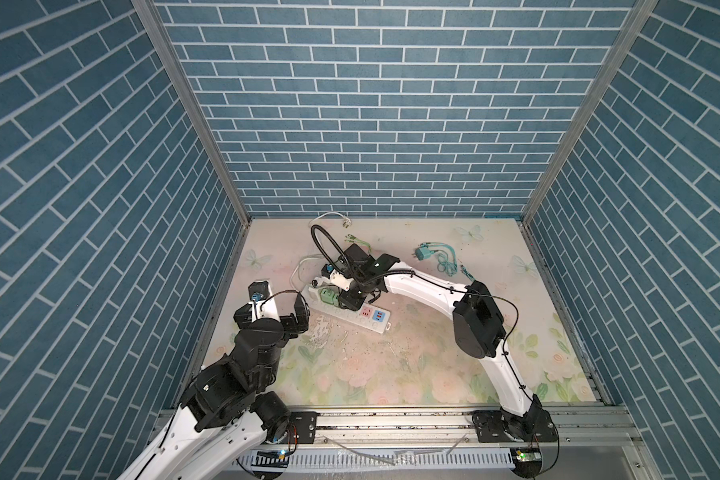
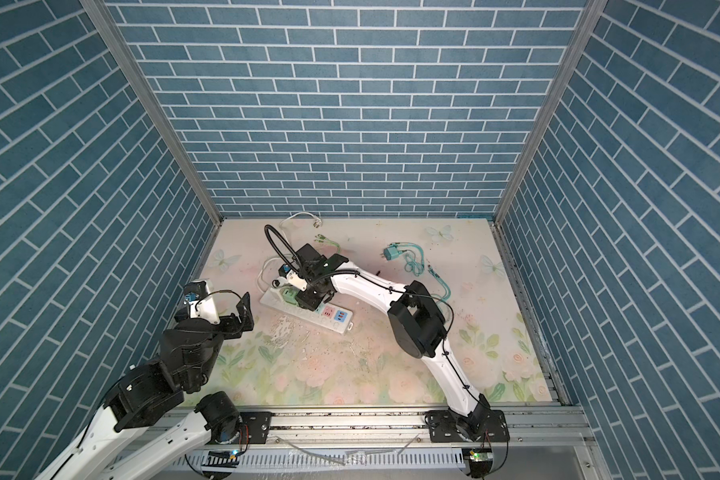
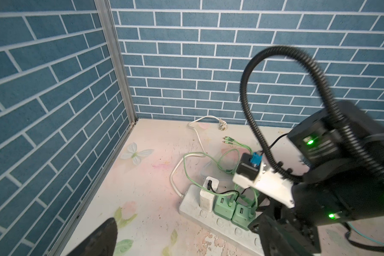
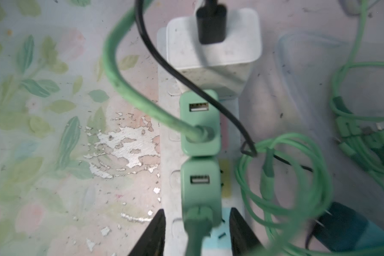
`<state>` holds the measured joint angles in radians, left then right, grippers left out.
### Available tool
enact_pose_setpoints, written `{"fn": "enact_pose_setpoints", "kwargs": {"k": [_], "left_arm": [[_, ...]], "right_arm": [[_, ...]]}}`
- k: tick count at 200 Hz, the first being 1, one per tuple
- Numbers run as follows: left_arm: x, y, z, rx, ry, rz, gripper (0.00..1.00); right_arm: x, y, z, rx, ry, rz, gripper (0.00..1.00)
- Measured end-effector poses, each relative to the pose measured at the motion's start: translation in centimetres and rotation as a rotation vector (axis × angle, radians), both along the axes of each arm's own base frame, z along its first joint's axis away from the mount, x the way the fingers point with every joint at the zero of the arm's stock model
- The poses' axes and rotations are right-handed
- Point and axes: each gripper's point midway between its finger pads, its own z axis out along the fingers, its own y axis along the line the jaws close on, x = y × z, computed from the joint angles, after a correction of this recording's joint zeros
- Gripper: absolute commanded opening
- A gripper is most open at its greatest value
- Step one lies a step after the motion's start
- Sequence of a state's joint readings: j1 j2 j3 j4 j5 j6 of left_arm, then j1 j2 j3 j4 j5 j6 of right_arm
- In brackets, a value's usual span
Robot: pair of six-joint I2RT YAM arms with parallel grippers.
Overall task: Insert the plug
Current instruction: 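Open the right gripper and lift it off the plugged charger, then move both grippers over the remaining teal chargers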
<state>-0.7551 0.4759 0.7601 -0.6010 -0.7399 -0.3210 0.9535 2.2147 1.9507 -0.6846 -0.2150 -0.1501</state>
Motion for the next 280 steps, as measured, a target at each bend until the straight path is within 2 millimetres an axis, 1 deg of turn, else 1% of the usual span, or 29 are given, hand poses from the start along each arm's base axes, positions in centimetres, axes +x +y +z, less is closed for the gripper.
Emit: {"fn": "enact_pose_setpoints", "kwargs": {"k": [22,40,55,76,90,98,114,122,135,146,163,174,185,192,204,218,236,258,280], "left_arm": [[0.5,-0.5,-0.7,0.039,0.049,0.002,0.99],[1.2,-1.2,-0.8,0.067,0.082,-0.001,0.99],[2.1,-2.4,-1.1,0.092,0.118,-0.02,1.0],[4.0,-5.1,-2.1,0.144,0.194,-0.075,0.99],[5.8,-7.7,-3.0,0.19,0.255,-0.132,0.97],[7.0,-9.5,-3.5,0.217,0.289,-0.17,0.94],[9.4,-13.0,-4.9,0.261,0.348,-0.248,0.82],[10.6,-15.1,-5.5,0.274,0.371,-0.297,0.81],[12.5,-18.3,-6.7,0.29,0.401,-0.376,0.76],[13.9,-20.8,-7.7,0.299,0.424,-0.44,0.74],[16.0,-24.6,-9.6,0.294,0.462,-0.526,0.65],[17.3,-26.5,-11.0,0.279,0.49,-0.563,0.61],[18.5,-28.0,-12.4,0.254,0.52,-0.599,0.59],[19.2,-28.7,-13.5,0.23,0.541,-0.61,0.58],[20.3,-29.2,-15.2,0.185,0.581,-0.617,0.57],[21.4,-29.1,-17.0,0.134,0.624,-0.607,0.56],[22.4,-28.3,-19.0,0.077,0.68,-0.571,0.54],[23.1,-27.3,-20.0,0.032,0.721,-0.523,0.55],[23.2,-27.4,-19.7,-0.005,0.734,-0.514,0.57]], "right_arm": [[0.6,-2.0,3.2,0.051,-0.009,-0.041,0.48],[0.9,-4.2,4.8,0.074,-0.016,-0.079,0.48],[1.4,-6.2,5.2,0.084,-0.012,-0.124,0.49],[2.1,-9.4,4.7,0.086,0.01,-0.201,0.49],[3.0,-11.9,4.0,0.081,0.026,-0.271,0.49],[3.4,-13.3,3.6,0.077,0.034,-0.31,0.49],[4.2,-16.2,3.1,0.076,0.041,-0.398,0.49],[4.4,-17.8,2.9,0.083,0.042,-0.444,0.48],[4.5,-19.9,2.8,0.094,0.048,-0.506,0.48],[4.5,-21.4,2.8,0.107,0.051,-0.553,0.48],[4.4,-23.5,3.0,0.129,0.047,-0.616,0.48],[4.2,-24.8,3.2,0.141,0.044,-0.654,0.48],[3.9,-25.6,3.3,0.148,0.043,-0.675,0.48],[3.6,-26.0,3.5,0.153,0.04,-0.683,0.48],[3.2,-26.6,3.7,0.159,0.034,-0.691,0.48],[2.9,-27.0,3.9,0.165,0.032,-0.702,0.48],[2.7,-27.3,4.1,0.17,0.031,-0.711,0.48],[2.8,-27.5,4.0,0.169,0.036,-0.722,0.47],[2.8,-27.5,4.0,0.168,0.037,-0.722,0.47]]}}
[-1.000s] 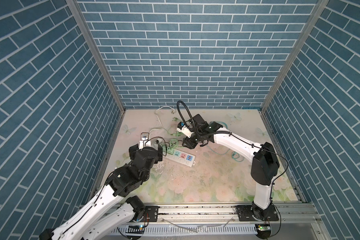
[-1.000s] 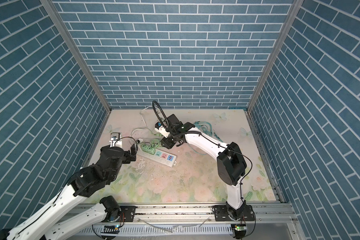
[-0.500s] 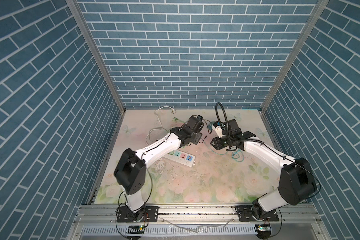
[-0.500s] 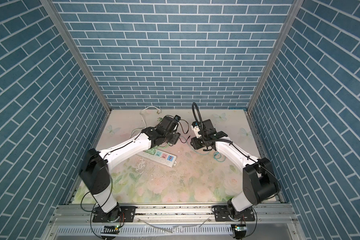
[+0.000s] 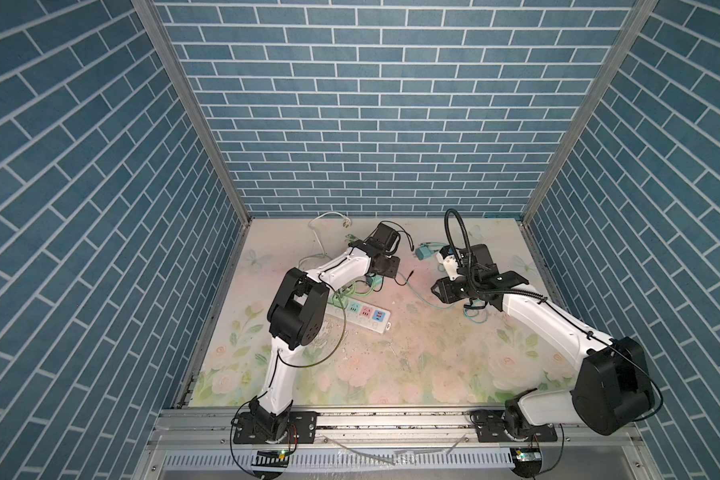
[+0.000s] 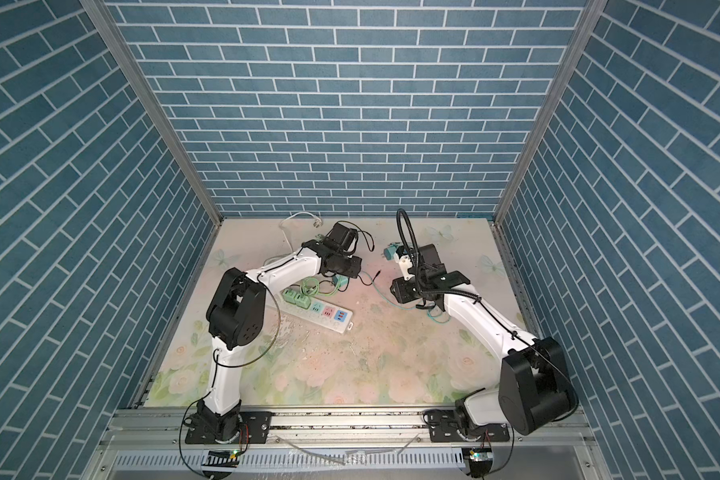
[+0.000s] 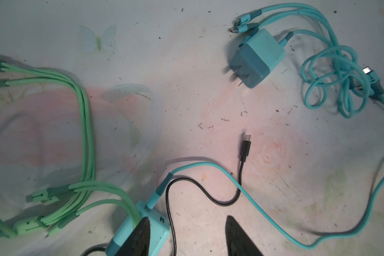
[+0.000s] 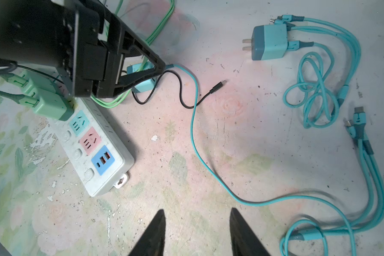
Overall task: Insert the plug
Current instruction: 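Lower the left gripper onto a teal charger and close it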
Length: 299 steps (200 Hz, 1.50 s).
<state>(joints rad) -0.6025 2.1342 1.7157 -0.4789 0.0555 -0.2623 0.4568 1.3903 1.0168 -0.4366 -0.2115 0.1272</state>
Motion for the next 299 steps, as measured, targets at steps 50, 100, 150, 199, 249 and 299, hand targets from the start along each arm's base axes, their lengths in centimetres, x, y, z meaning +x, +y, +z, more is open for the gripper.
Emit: {"fn": "enact_pose_setpoints", "kwargs": {"k": [50,100,150,199,249,299], "left_arm": [[0.3,-1.1,-0.4,-0.042,0.049,0.002,0.57],[-0.8,0.0,-3.1,0.005,0.146,0.028,0.56],[-1.3,0.6,-3.5,0.028,0.159,0.027,0.58],[-1.3,3.7,-3.5,0.091,0.141,0.087,0.6],[-1.3,5.0,-4.2,0.126,0.143,0.112,0.6],[-1.7,5.1,-5.6,0.15,0.131,0.055,0.59]], "right_arm": [[0.0,0.0,-0.1,0.004,0.006,-0.006,0.46],[0.0,0.0,-0.1,0.006,0.007,-0.008,0.46],[-0.1,0.2,-0.2,0.019,0.021,-0.009,0.45],[-0.2,0.5,-0.1,0.033,0.029,0.001,0.42],[-0.5,0.9,-0.3,0.05,0.045,0.018,0.42],[-0.6,1.0,-0.3,0.055,0.048,0.022,0.42]]}}
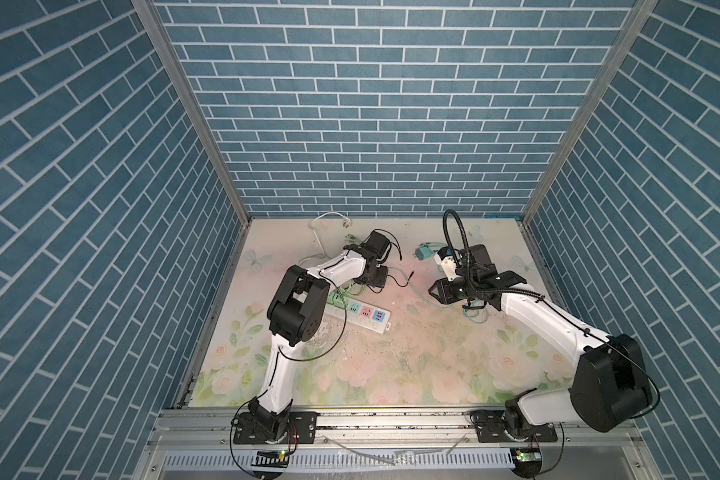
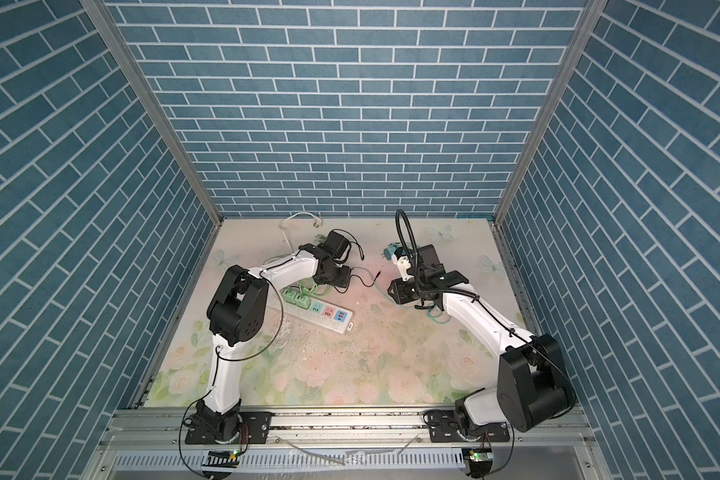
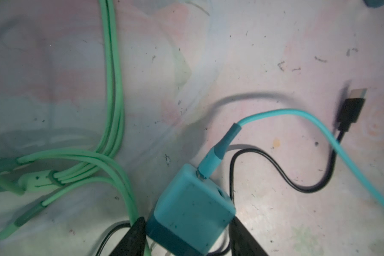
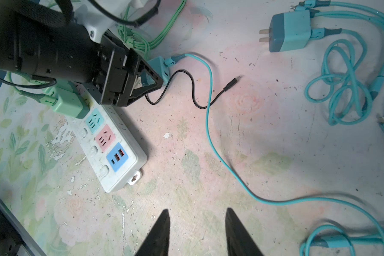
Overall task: Insert the plug
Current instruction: 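Lower the left gripper onto a teal charger and close it, then lift the teal charger with the left gripper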
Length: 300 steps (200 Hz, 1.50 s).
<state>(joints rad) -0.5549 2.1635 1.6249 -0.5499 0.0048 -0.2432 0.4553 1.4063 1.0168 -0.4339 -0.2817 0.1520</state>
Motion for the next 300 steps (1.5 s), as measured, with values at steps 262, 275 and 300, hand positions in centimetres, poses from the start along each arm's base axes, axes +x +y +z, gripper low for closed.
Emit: {"fn": "enact_pose_setpoints", "kwargs": {"k": [262,275,300], "left_arm": [[0.9,-0.4,-0.6,0.072,-0.065,-0.2,0.54],[0.9,-0.4,-0.6,0.074,-0.064,-0.204,0.54],[0.9,-0.5,-0.6,0.079,-0.064,-0.215,0.47]], "right_arm": [[-0.3,0.1,-0.2,0.005,0.015,0.011,0.4],[-0.3,0.1,-0.2,0.005,0.015,0.011,0.4],[-0.3,0.1,-0.2,0.005,0.015,0.011,0.4]]}}
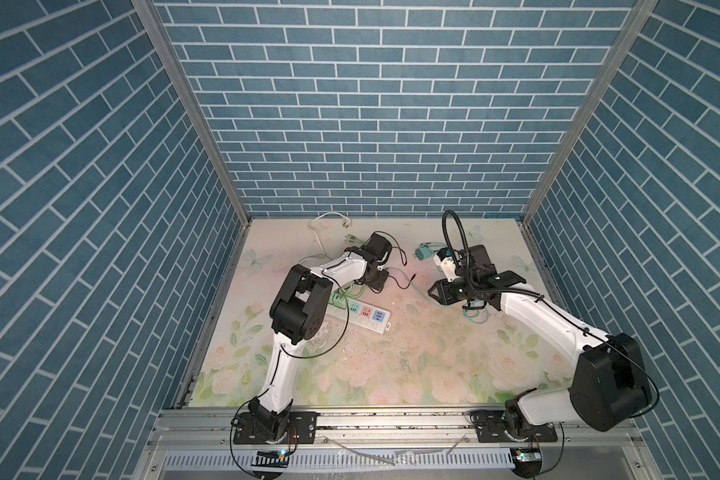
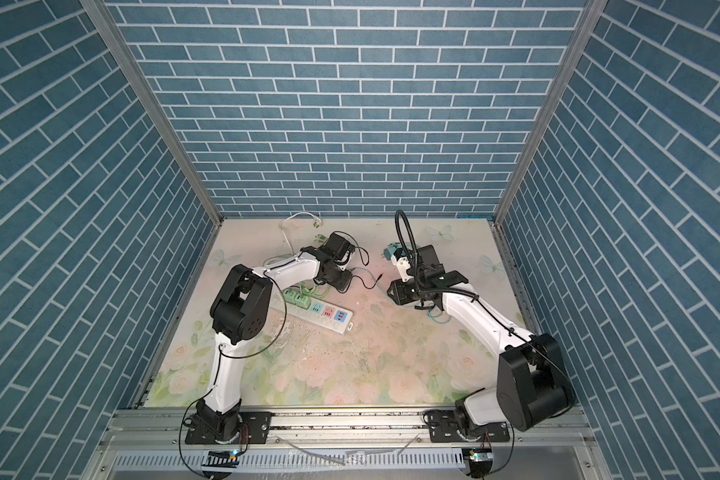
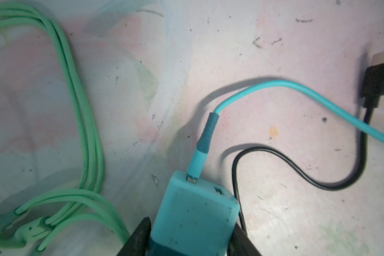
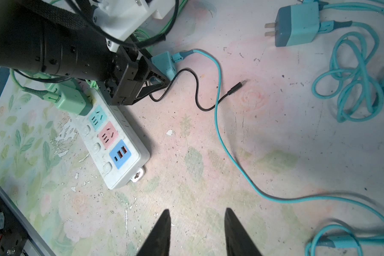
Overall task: Insert the plug
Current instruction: 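Lift the teal charger with the left gripper, then carry the teal charger toward the right gripper while the right gripper reaches for it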
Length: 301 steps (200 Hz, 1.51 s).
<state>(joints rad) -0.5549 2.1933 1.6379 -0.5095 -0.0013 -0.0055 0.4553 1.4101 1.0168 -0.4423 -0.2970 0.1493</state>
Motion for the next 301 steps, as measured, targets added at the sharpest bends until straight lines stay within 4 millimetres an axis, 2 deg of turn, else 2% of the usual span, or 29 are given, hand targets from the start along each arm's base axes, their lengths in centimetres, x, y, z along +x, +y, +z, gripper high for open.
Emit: {"fn": "enact_pose_setpoints", "kwargs": {"k": [36,60,79,99,133,149,166,180,200,220,232,252,271,286,301], "left_arm": [[0.7,-0.5,0.1,-0.004,-0.002,-0.008,0.2],[0.6,-0.7,0.7,-0.006,0.012,-0.012,0.19],[1.4,-1.2,2.5,-0.027,-0.017,-0.012,0.19],[3.1,-2.0,6.9,-0.076,-0.116,0.002,0.2],[6.4,-3.7,18.5,-0.271,-0.426,0.027,0.21],[7.5,-4.6,22.9,-0.376,-0.549,0.037,0.21],[8.4,-5.8,25.9,-0.496,-0.651,0.034,0.25],[8.5,-6.9,27.3,-0.585,-0.709,0.017,0.25],[7.7,-8.8,28.1,-0.68,-0.75,-0.036,0.25],[5.6,-11.6,28.8,-0.784,-0.784,-0.133,0.26],[3.8,-13.0,28.3,-0.828,-0.783,-0.193,0.25],[0.3,-14.6,26.0,-0.87,-0.754,-0.281,0.22],[-3.0,-14.8,23.6,-0.887,-0.726,-0.346,0.22],[-5.4,-14.0,21.8,-0.884,-0.718,-0.383,0.22],[-7.4,-13.1,20.9,-0.88,-0.718,-0.414,0.22]], "right_arm": [[0.0,-0.1,0.0,-0.004,0.0,-0.002,0.4],[-0.1,-0.5,0.1,-0.016,-0.005,-0.013,0.4],[-0.2,-1.1,1.0,-0.017,-0.021,-0.03,0.4],[-0.3,-2.0,2.4,-0.005,-0.051,-0.061,0.4],[-0.5,-4.5,4.7,0.03,-0.096,-0.161,0.4],[-0.6,-6.1,5.6,0.053,-0.11,-0.23,0.41],[-0.9,-7.6,6.3,0.085,-0.119,-0.299,0.41],[-1.4,-8.5,6.8,0.112,-0.127,-0.347,0.41],[-2.3,-9.3,7.5,0.149,-0.135,-0.388,0.41],[-3.3,-9.7,8.3,0.181,-0.136,-0.417,0.42],[-3.7,-9.9,8.7,0.198,-0.135,-0.431,0.42],[-4.6,-9.8,9.0,0.228,-0.11,-0.441,0.42],[-5.1,-9.1,9.0,0.26,-0.067,-0.42,0.42],[-5.2,-8.0,9.7,0.3,-0.023,-0.38,0.41],[-5.2,-6.6,10.8,0.363,0.016,-0.329,0.38]]}}
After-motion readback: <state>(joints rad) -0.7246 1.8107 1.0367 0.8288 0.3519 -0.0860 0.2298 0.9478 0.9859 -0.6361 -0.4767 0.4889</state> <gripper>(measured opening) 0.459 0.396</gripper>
